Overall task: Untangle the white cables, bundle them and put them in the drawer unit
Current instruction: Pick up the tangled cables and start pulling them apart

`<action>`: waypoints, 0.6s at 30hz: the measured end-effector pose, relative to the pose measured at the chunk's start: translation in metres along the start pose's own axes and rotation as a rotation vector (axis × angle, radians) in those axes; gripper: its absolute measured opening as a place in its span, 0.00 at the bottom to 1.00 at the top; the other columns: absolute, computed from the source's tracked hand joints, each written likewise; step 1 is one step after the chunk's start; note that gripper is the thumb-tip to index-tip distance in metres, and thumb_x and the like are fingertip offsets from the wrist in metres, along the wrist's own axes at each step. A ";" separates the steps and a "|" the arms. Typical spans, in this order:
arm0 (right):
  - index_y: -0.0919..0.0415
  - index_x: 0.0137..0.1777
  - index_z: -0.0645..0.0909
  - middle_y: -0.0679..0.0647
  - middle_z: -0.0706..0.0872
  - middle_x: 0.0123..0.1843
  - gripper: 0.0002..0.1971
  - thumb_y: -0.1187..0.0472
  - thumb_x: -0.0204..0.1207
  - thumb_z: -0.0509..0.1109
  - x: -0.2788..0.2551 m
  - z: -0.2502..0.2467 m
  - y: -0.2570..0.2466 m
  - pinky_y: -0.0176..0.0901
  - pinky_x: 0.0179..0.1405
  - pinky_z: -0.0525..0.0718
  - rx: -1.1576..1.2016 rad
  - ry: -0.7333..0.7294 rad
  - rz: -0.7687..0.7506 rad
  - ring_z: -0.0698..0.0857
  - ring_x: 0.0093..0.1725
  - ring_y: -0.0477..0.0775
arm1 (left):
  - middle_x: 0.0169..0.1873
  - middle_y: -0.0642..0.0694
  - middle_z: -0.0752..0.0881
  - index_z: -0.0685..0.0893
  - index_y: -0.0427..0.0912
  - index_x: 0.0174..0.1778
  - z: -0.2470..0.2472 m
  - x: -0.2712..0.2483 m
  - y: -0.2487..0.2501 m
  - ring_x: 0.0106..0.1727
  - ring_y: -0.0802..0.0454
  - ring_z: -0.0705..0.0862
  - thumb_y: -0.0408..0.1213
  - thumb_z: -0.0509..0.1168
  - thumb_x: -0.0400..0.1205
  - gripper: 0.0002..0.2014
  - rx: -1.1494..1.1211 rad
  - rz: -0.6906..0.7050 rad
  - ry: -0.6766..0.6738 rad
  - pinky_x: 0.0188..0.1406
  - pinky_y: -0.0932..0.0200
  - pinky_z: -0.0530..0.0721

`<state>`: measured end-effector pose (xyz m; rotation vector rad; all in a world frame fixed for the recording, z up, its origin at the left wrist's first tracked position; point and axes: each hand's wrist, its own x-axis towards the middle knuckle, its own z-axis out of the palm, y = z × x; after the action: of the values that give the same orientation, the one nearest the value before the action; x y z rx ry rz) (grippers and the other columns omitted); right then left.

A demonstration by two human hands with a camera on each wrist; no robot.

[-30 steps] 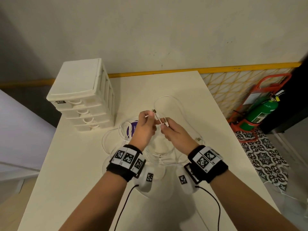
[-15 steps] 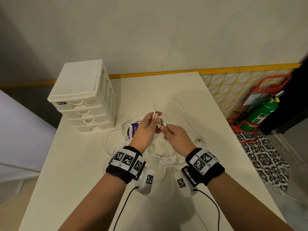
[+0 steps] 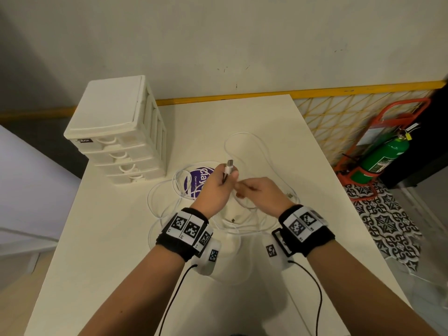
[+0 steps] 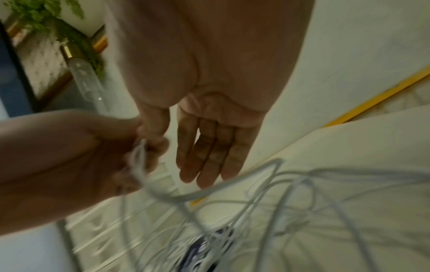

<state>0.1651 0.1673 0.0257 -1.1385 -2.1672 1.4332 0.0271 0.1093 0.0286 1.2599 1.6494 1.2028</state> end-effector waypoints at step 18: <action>0.50 0.46 0.84 0.55 0.76 0.51 0.07 0.60 0.76 0.64 -0.004 -0.060 0.108 0.50 0.55 0.78 -0.896 0.037 0.293 0.78 0.56 0.61 | 0.23 0.53 0.70 0.74 0.44 0.46 -0.026 -0.001 0.009 0.21 0.55 0.69 0.40 0.53 0.89 0.09 -0.265 0.002 0.207 0.24 0.60 0.73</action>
<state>0.2537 0.2220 -0.0413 -1.7860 -2.7724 0.4451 0.0062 0.1030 0.0453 0.9997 1.5684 1.5390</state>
